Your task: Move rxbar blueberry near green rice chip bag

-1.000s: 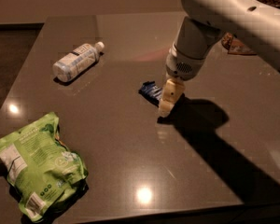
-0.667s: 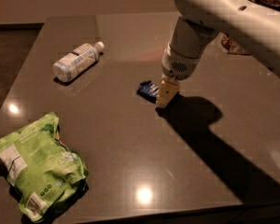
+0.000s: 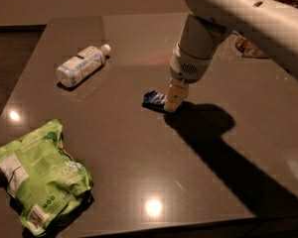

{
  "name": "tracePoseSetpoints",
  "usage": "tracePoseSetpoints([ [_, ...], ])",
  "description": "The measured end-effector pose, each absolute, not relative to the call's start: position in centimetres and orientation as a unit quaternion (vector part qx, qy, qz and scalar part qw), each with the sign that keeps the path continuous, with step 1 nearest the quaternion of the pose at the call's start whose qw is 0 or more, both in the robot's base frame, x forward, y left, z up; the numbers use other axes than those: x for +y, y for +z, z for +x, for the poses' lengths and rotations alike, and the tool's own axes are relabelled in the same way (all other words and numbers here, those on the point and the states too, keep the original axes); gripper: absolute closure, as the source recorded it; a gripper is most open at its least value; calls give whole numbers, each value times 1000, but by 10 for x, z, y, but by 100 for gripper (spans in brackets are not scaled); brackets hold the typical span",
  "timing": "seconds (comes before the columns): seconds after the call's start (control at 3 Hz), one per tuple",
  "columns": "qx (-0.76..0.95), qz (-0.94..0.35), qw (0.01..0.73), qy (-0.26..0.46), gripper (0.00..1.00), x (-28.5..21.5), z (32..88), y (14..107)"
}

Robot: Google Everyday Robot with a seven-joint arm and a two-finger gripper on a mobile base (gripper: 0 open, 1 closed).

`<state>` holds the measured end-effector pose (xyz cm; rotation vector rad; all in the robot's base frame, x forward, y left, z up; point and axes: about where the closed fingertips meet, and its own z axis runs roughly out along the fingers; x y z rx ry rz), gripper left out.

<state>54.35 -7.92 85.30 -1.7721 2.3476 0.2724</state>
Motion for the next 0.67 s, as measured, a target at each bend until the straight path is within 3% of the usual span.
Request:
tracePoseSetpoints([
  [0.67,729,-657,125,145,100,-20,485,892],
])
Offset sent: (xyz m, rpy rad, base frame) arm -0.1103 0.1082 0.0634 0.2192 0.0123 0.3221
